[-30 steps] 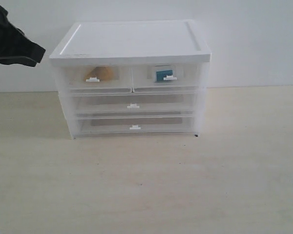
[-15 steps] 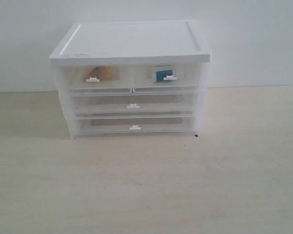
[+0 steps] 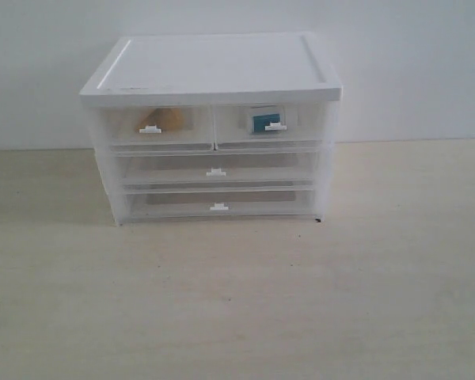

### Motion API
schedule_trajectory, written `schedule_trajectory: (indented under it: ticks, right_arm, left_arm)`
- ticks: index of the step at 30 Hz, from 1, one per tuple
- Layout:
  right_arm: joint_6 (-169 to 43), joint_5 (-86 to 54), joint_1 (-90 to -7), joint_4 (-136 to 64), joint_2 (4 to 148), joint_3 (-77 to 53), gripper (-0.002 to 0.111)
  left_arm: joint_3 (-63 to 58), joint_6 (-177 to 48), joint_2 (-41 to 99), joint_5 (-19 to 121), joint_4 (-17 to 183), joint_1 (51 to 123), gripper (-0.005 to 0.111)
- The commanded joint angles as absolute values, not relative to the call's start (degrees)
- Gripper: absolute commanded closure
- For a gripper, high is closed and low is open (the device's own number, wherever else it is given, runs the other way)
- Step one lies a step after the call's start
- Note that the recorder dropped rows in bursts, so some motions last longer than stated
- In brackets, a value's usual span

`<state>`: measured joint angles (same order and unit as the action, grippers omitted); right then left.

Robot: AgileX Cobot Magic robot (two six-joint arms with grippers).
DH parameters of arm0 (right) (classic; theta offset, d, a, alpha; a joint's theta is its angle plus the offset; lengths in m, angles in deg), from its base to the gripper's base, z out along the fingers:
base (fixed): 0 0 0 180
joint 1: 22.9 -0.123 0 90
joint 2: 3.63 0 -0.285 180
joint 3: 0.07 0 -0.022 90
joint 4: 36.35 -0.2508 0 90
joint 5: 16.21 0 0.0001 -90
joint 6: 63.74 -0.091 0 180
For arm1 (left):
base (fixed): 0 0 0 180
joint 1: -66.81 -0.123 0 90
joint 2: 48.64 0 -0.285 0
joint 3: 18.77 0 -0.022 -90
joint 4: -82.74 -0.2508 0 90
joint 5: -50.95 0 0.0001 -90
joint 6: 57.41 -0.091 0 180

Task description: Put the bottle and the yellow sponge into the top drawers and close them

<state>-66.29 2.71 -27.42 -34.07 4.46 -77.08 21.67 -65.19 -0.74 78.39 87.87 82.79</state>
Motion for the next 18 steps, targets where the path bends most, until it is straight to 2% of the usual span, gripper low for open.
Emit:
schedule_trajectory:
  ticks: [1,8,12,18]
  right_arm:
    - [-66.32,2.24,-27.46,-34.14,4.16,-77.29,0.108]
    - [-66.32,2.24,-27.46,-34.14,4.16,-77.29,0.108]
    - [-66.32,2.24,-27.46,-34.14,4.16,-77.29,0.108]
    - [-66.32,2.24,-27.46,-34.14,4.16,-77.29,0.108]
  left_arm:
    - [24.23,-64.5,-2.05,74.07,88.5,82.62,0.102]
    - [31.06,-61.52,-7.06,65.22,83.35,82.62,0.102]
    - [34.86,-54.2,-13.76,65.92,74.9,81.88,0.102]
    - [40.72,-54.1,-23.68,67.42,74.79,78.66,0.102]
